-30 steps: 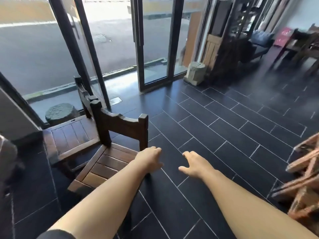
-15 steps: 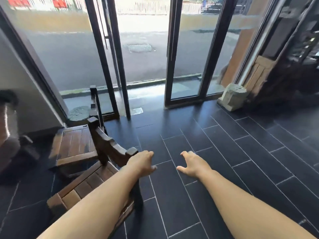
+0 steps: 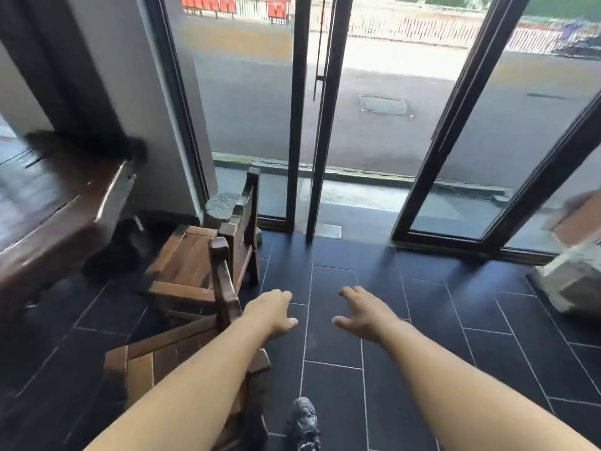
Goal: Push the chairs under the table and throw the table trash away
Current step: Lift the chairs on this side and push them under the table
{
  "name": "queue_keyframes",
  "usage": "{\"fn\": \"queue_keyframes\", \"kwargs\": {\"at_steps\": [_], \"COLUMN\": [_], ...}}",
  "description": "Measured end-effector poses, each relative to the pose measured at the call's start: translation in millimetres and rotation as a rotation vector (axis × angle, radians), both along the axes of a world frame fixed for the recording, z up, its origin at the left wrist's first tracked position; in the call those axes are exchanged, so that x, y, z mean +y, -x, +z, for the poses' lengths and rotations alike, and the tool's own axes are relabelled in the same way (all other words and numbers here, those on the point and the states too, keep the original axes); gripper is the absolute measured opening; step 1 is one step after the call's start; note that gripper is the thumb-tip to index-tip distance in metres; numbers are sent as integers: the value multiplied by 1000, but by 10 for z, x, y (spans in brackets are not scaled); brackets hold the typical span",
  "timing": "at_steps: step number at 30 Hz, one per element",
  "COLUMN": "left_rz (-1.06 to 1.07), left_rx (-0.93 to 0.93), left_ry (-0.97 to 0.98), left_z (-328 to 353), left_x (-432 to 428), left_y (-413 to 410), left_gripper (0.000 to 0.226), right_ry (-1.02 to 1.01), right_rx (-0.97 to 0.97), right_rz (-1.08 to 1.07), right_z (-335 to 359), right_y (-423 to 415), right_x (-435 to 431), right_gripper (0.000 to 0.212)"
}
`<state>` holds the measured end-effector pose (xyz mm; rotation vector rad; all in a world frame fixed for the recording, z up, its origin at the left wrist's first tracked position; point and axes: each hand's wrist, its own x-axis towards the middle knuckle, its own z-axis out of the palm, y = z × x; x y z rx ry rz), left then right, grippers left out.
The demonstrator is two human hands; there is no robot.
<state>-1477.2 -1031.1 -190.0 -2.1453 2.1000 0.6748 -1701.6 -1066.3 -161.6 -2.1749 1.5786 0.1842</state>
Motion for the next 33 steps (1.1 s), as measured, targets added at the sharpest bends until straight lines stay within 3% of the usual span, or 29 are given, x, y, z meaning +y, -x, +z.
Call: {"fn": "queue_keyframes", "kwargs": {"at_steps": [7,15,23,30,33], "left_rz": [214,558,1098,1569,1704], "left_rx": [46,43,97,123,119], "left_ry": [-39,-37,-41,-26,-39], "left_z": [-68,2,-140,-166,-166], "left_x": [-976,-1145,-789,-542,-543], "left_y": [-360,-993,-1204,-651,-368], "left_gripper": [55,48,49,54,58], "right_ry": [-7,-32,-74,-128,-159], "right_rx": [19,62,16,17,34], "right_rz": [252,638,1140,1565,1684], "right_z": [-29,-104,-264,-385,-449], "right_y": [-676,-1693,-2793,-3233,-3326], "right_x": [-1392,-2217,-2425,-2308,-2256], "right_gripper": [64,65,65,54,60]}}
